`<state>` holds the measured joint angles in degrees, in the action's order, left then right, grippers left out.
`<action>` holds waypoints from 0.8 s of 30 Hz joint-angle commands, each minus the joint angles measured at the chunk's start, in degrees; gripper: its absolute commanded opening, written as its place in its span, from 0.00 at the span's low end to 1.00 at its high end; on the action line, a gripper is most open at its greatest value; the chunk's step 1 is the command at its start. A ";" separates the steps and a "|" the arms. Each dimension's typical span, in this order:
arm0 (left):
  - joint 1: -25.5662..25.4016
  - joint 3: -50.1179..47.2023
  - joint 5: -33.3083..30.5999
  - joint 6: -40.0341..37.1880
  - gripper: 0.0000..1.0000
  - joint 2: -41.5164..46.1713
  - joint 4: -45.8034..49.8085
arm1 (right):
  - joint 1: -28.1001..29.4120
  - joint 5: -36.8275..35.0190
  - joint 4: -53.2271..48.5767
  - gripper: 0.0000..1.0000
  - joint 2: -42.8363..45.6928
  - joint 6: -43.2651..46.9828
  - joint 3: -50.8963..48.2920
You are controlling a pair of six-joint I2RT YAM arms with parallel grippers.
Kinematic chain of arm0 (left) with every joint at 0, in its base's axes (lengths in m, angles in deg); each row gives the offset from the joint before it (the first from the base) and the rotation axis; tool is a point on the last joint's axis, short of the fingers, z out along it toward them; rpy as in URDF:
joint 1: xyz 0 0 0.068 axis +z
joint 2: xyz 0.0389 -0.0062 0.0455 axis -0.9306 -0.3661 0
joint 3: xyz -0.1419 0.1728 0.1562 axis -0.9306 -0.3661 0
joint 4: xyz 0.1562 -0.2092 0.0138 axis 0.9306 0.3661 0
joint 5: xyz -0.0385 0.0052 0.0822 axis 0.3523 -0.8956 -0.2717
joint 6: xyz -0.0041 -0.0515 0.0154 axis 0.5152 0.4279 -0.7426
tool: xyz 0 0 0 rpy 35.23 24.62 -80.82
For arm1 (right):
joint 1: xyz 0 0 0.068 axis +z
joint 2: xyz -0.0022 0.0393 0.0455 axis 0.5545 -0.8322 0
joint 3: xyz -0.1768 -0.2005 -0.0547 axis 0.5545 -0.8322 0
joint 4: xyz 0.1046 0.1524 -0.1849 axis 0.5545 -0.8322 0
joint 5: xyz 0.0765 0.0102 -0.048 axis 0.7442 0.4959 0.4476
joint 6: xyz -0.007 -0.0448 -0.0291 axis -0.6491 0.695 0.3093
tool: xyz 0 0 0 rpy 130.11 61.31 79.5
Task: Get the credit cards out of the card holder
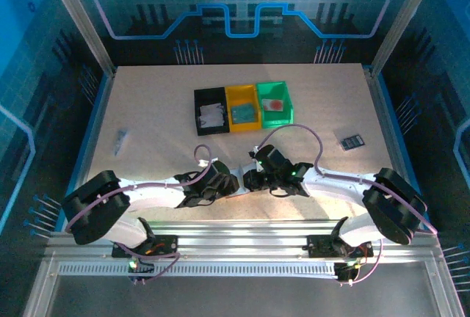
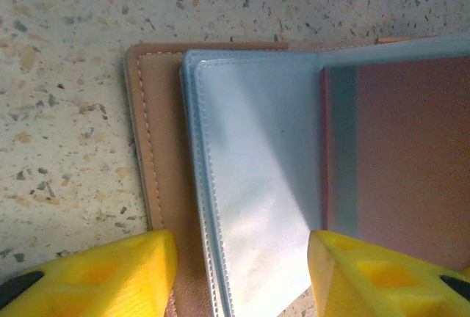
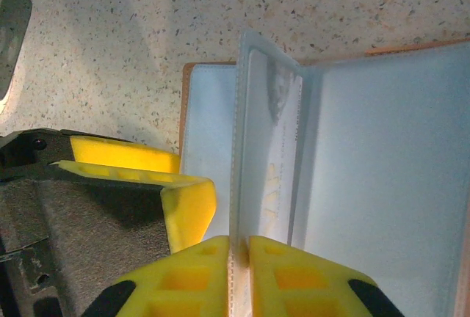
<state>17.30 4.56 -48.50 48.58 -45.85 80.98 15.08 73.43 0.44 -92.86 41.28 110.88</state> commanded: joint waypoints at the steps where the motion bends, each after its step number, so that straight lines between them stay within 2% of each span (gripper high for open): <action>1: 0.15 -2.26 2.14 0.73 0.52 -1.46 1.94 | 0.70 -0.48 -1.66 0.15 -0.62 -0.03 0.57; 8: 0.33 -2.36 2.01 0.57 0.52 -1.13 2.18 | 0.58 -0.15 -2.49 0.23 -0.22 0.39 0.84; 24: 0.40 -2.45 1.77 0.51 0.52 -0.54 2.58 | 0.30 -4.97 -8.30 0.24 3.87 1.25 1.95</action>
<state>17.41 4.15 -48.28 48.58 -45.41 80.50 15.08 69.97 -5.61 -89.95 41.61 111.06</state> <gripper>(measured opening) 0.524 0.239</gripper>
